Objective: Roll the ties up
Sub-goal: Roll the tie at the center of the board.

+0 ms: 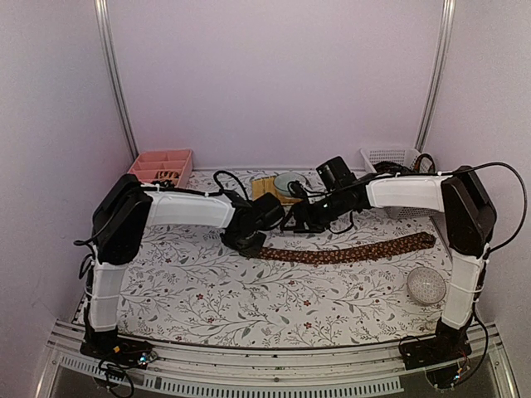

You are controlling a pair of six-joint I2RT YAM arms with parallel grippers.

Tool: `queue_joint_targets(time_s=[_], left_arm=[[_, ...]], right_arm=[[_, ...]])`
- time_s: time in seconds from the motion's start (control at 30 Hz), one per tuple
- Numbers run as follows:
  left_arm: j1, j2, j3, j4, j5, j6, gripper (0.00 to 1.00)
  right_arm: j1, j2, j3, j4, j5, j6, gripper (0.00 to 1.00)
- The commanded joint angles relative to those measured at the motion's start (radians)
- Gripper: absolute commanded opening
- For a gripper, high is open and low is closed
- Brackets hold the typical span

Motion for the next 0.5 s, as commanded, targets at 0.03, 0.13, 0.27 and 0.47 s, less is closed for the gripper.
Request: queue_joint_targets(time_s=[0.03,0.13,0.27,0.47], left_arm=[[-0.050,0.080,0.098,-0.146,-0.120,-0.011,0.07],[-0.059,0.098,0.118,-0.166,-0.137,-0.013,0.08],[-0.072,0.116,0.152,-0.188,-0.158,-0.014,0.11],[-0.090,0.152,0.203,-0.212,-0.163,-0.010,0.18]], right_arm=[[-0.015,0.084,-0.011,0.039,-0.100,0.126,0.60],[-0.050,0.058,-0.048,0.071,-0.123,0.154,0.60],[-0.096,0.024,-0.063,0.074,-0.141,0.163,0.60],[-0.164,0.012,-0.061,0.058,-0.175,0.159,0.60]])
